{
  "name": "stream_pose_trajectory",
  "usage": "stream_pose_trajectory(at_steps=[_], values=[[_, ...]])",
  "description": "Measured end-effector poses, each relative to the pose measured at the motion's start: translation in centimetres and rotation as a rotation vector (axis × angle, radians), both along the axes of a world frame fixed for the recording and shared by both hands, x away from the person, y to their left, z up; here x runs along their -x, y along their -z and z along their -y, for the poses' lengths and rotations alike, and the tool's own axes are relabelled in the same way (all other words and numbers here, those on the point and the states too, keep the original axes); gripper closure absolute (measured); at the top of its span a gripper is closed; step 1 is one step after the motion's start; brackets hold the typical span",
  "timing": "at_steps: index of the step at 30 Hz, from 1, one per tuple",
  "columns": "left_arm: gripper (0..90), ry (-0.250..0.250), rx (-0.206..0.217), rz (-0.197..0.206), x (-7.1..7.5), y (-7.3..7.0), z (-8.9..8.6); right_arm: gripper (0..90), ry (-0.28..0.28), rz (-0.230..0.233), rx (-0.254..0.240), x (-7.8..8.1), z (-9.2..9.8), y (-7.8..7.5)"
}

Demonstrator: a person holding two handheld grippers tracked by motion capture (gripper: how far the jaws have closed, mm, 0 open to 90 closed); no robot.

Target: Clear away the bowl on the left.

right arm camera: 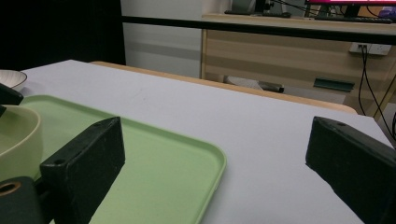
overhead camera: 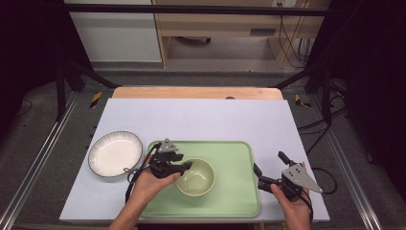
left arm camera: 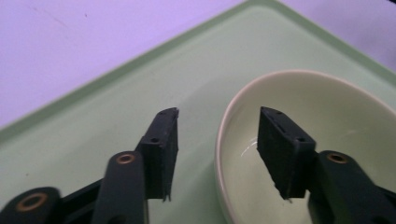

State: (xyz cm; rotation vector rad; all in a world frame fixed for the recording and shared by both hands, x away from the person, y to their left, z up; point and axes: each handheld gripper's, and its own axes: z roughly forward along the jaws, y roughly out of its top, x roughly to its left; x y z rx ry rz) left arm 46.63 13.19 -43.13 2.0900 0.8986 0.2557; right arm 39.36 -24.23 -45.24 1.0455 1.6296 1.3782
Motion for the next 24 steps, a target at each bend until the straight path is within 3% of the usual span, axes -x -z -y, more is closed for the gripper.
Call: stream_pose_trajectory(at_steps=[2,5,13,19,24], values=[[44.9,0.0,0.001,0.015,0.0,-0.1,0.0,4.7,0.0,0.0,0.0,0.0,0.0,0.0],[33.6,0.013,0.026,0.04,0.0,-0.4,0.0,4.6,0.0,0.001,0.001,0.0,0.0,0.0],[19.9,0.057,0.06,0.096,0.2,-0.8,0.0,4.6,-0.001,0.0,0.001,0.0,0.0,0.0],[14.0,0.106,0.094,0.17,0.5,-1.2,-0.1,4.6,-0.002,0.002,0.002,0.1,0.0,0.0],[11.9,0.117,0.137,0.214,0.9,-1.8,-0.4,4.5,0.001,0.007,0.003,0.3,0.1,-0.1]])
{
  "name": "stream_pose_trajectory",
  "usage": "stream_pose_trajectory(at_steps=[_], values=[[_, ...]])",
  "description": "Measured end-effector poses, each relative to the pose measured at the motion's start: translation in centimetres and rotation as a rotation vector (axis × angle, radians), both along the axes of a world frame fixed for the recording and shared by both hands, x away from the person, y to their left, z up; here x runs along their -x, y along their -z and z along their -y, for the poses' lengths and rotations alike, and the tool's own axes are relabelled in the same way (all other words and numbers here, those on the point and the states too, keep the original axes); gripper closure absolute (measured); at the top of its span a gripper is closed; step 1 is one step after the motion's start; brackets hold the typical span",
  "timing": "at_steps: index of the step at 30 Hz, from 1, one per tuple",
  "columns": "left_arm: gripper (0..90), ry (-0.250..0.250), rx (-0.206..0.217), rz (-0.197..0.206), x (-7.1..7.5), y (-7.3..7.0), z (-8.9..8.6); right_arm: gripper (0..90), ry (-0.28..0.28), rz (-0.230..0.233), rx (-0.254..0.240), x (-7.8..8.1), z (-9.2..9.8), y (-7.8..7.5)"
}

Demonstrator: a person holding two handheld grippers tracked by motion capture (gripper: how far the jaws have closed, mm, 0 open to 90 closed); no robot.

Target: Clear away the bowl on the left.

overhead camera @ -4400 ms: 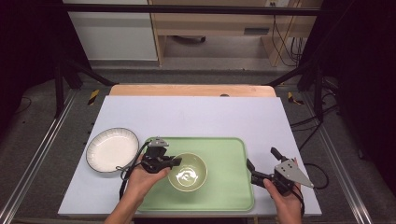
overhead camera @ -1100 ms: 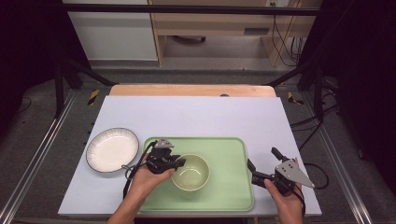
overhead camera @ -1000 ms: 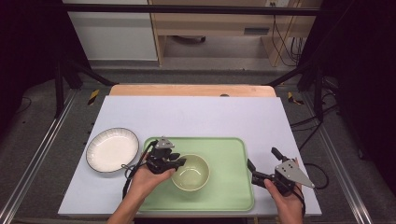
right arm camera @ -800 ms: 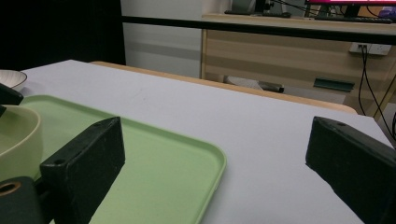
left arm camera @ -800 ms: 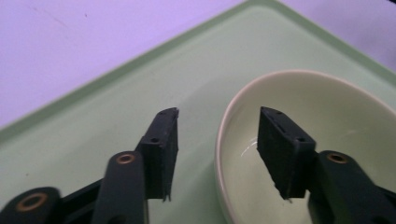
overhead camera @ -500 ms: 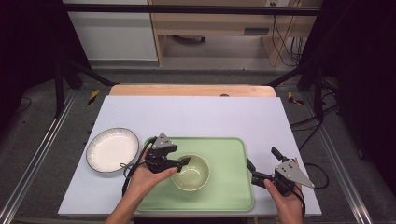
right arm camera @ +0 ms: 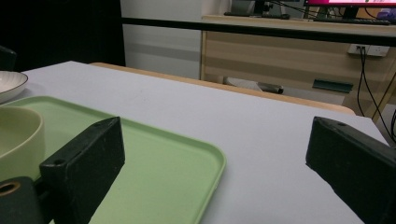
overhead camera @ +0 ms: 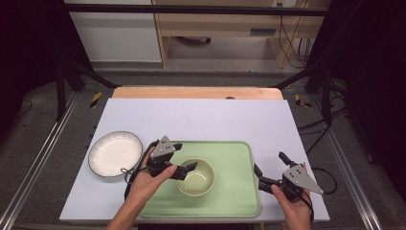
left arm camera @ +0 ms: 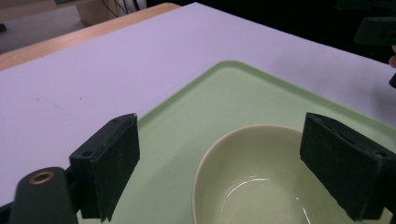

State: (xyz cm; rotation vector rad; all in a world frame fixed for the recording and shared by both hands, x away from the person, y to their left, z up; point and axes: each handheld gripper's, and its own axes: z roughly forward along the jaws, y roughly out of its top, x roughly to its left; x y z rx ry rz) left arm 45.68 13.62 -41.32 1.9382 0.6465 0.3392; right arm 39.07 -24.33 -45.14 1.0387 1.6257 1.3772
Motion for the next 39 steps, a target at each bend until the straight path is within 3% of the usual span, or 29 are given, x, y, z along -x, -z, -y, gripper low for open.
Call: stream_pose_trajectory(at_steps=[12,24,39], values=[[8.9,0.013,0.057,0.047,0.4,-1.0,-1.0,3.2,0.006,0.007,-0.007,0.0,0.2,0.0],[3.5,0.046,0.09,0.056,0.9,-1.9,-1.4,2.8,0.008,0.005,-0.009,0.1,0.2,-0.1],[3.8,0.002,0.101,0.075,1.5,-2.4,-4.1,2.7,0.004,0.007,-0.005,0.0,0.1,0.0]])
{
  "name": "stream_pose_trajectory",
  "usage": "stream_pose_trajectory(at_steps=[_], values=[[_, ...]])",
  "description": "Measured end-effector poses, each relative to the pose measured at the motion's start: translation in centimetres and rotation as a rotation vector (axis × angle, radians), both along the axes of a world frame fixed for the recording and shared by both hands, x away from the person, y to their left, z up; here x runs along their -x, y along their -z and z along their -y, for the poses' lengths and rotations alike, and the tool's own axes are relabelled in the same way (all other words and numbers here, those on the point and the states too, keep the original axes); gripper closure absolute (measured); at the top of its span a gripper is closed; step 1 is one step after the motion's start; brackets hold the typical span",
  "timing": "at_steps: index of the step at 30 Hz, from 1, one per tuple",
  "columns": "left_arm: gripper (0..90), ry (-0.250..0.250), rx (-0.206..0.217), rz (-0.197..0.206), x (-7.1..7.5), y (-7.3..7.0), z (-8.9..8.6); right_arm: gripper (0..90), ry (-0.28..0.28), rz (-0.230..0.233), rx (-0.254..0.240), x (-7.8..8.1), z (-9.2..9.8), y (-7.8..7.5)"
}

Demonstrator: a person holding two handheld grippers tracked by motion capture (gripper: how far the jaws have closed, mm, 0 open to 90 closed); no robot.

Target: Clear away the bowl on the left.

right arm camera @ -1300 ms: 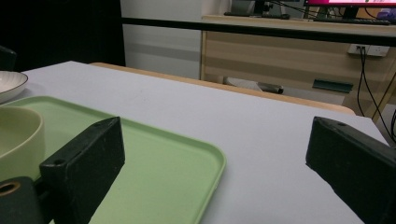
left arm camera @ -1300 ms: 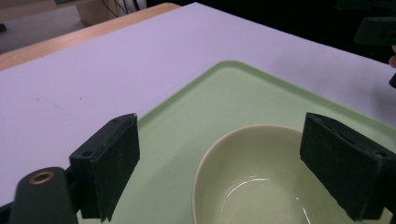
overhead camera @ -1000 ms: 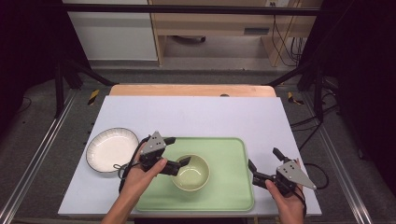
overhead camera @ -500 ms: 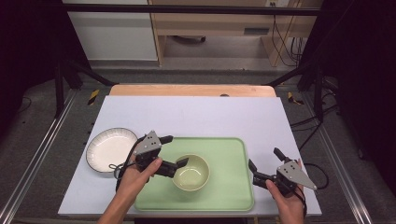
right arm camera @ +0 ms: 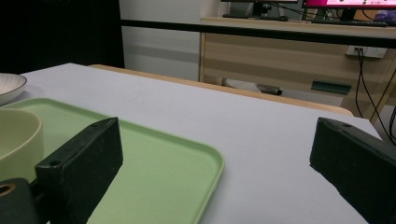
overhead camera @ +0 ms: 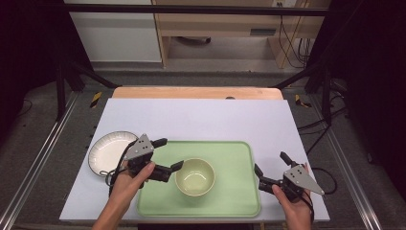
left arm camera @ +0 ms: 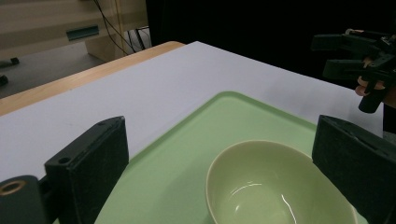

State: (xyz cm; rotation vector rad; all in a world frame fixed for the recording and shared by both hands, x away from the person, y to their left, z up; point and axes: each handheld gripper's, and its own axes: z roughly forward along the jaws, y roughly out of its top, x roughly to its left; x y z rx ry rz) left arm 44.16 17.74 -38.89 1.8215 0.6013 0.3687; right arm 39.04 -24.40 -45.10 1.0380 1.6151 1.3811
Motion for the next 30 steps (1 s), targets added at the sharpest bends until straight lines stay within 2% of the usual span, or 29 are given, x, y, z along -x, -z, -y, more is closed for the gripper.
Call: stream_pose_trajectory(at_steps=[6,30], values=[[3.7,-0.017,-0.001,0.001,0.2,0.2,-1.1,2.7,0.001,0.0,-0.004,0.0,0.0,0.0],[4.0,-0.112,0.049,0.018,0.4,-0.1,-6.0,2.7,0.002,0.003,-0.005,0.0,0.1,0.0]])
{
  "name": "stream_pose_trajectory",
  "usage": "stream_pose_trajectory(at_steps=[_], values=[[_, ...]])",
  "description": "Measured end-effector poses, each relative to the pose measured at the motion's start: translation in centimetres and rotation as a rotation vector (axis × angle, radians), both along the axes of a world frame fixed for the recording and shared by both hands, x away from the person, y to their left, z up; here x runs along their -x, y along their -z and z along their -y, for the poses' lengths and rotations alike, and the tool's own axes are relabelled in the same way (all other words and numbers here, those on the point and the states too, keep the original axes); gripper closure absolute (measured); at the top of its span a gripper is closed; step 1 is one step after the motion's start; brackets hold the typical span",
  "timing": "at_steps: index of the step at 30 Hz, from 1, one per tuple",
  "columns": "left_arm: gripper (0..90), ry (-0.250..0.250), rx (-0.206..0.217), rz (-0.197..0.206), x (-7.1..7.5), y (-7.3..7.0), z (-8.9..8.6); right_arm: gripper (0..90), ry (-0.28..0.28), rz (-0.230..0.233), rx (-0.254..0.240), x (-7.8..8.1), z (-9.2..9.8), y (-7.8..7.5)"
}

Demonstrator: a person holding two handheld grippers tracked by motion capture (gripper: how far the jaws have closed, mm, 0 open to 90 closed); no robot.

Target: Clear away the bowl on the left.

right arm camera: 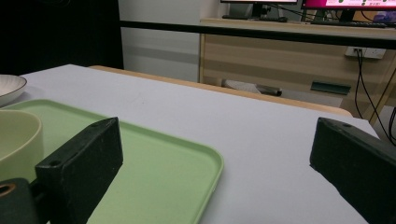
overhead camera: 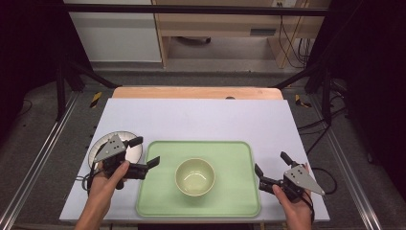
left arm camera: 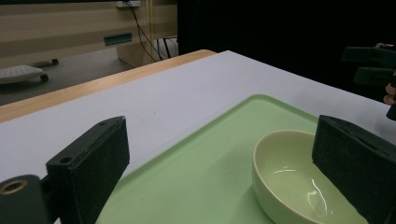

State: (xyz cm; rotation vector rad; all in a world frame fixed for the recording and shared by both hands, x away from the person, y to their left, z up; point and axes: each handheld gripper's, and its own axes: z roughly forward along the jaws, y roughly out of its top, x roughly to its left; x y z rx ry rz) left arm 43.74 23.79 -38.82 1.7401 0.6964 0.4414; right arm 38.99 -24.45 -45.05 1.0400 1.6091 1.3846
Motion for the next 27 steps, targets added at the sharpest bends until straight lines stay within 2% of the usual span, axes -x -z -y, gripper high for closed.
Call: stream_pose_trajectory(at_steps=[8,20,24,27], values=[[4.0,-0.022,0.006,0.002,0.0,0.2,-1.4,2.7,0.001,0.0,-0.001,0.0,0.1,0.0],[4.0,-0.058,-0.016,0.005,-0.2,1.2,-3.5,2.7,0.002,0.006,-0.001,0.0,0.1,0.0],[4.1,-0.073,0.016,-0.008,-0.4,1.5,-4.3,2.8,0.002,0.007,0.001,0.1,0.1,0.0],[4.1,-0.087,0.018,-0.005,-0.5,1.8,-4.8,2.7,0.003,0.006,0.001,0.1,0.1,0.0]])
